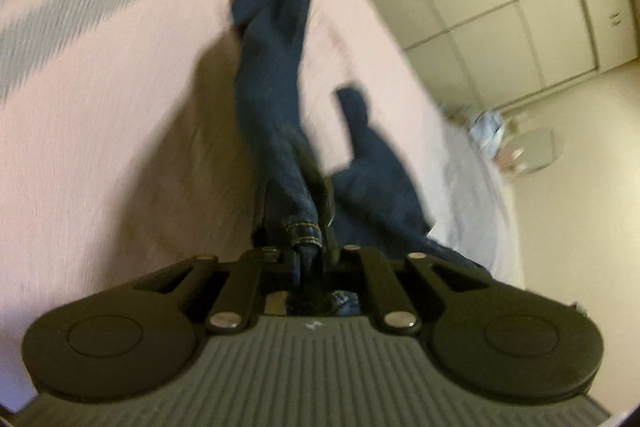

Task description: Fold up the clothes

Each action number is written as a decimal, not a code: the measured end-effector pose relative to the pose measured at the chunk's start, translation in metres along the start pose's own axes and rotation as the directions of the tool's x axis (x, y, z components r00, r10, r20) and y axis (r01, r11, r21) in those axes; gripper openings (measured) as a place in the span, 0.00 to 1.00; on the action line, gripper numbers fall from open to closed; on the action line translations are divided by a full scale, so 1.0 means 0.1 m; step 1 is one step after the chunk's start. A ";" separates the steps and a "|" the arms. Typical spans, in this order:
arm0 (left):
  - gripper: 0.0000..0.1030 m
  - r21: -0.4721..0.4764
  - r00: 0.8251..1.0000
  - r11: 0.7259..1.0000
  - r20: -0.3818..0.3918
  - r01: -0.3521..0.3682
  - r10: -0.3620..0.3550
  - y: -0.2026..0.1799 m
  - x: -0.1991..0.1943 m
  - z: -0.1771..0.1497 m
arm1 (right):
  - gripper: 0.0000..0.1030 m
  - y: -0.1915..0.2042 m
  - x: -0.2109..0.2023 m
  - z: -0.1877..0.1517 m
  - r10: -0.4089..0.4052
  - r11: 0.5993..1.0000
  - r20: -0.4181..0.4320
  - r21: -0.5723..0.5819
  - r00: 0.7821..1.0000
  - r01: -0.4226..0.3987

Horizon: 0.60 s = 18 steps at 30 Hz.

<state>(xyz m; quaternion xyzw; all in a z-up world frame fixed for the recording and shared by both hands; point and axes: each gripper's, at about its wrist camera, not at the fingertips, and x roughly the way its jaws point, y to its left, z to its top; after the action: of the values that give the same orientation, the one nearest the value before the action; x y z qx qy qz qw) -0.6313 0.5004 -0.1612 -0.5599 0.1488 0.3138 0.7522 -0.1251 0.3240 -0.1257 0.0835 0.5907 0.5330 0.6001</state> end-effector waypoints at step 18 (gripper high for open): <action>0.11 0.540 0.720 0.835 0.619 -0.102 -0.312 -3.87 -2.46 -0.51 | 0.09 2.67 -2.16 2.15 0.703 0.585 0.144 -0.674 0.697 -0.451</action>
<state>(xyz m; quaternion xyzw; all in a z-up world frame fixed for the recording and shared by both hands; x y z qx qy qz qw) -0.5640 0.3095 0.2535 -0.1767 -0.0914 0.3977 0.8957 -0.0400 0.3899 0.2648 0.1902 0.1971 0.8284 0.4885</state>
